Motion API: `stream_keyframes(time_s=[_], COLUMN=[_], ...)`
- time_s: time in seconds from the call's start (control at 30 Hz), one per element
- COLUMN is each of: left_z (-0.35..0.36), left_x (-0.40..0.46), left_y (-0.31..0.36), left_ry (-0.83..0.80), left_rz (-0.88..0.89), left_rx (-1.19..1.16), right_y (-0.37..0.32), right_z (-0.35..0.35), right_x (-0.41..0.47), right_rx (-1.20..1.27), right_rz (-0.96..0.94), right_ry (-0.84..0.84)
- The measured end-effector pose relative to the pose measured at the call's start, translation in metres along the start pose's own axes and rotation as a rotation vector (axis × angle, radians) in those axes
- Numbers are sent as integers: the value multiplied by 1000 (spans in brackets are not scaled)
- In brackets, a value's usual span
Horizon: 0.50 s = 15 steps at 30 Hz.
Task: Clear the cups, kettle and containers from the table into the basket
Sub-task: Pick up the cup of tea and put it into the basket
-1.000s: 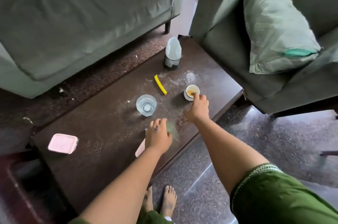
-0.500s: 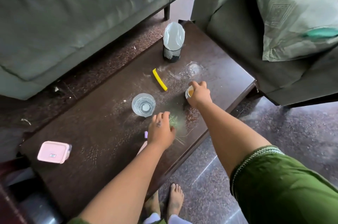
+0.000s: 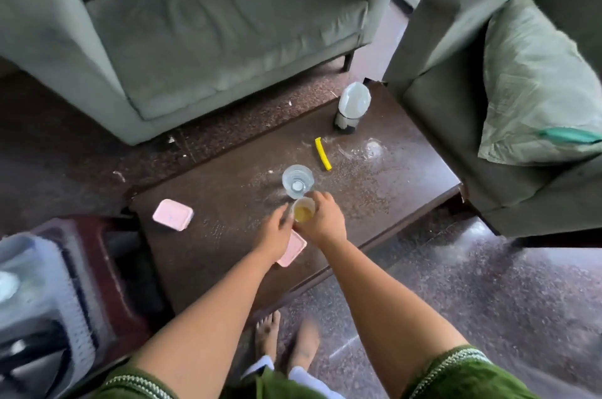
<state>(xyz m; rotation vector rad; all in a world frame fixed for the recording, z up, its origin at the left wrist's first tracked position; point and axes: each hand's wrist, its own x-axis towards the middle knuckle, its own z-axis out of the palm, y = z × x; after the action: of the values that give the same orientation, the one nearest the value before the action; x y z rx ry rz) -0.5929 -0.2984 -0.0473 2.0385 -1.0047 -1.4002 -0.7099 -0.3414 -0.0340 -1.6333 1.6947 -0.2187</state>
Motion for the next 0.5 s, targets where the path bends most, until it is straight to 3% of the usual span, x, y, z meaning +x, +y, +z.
stream_keyframes(time_s=[0.1,0.23,0.37,0.5], left_z=[-40,-104,-166,-230], left_x=[-32,-67,-103,-135], left_y=[4,-14,-29,-46], left_ry=[39,142,292,435], left_rz=[-179,-242,-177,-142], left_rx=[-470,-647,-882,-855], right_y=[-45,-106,-172,-238], right_z=[7,22,57,94], right_x=[-22,-44,-64,-96], right_rx=[14,12,-24,-86], right_rz=[-190,-325,-347,-446], right_ry=[-180,-306,-423,-495])
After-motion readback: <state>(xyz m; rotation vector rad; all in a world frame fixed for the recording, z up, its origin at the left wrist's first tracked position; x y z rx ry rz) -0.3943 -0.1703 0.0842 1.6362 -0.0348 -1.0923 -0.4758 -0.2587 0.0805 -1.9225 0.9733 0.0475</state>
